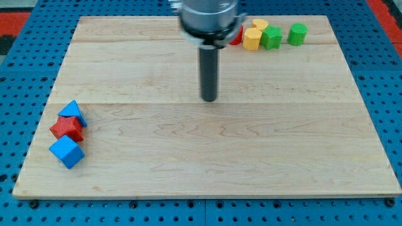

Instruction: Move the yellow heart to left below diagonally to the red circle

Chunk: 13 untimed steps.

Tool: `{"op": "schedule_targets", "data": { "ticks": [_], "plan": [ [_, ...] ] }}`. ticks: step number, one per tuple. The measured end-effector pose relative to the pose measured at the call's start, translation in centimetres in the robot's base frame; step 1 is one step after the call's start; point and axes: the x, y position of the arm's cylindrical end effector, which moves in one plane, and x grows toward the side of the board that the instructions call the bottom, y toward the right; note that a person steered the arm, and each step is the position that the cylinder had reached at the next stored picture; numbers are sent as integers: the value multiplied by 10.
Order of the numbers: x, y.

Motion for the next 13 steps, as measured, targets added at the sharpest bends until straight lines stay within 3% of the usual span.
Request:
{"op": "schedule_targets", "data": {
  "ticks": [3, 4, 5, 7, 8, 9, 10, 13],
  "plan": [
    [-92, 292],
    [-105, 309],
    [-105, 309],
    [-191, 298],
    [-202, 308],
    [-223, 257],
    [-217, 164],
    [-192, 38]
  ]
}}
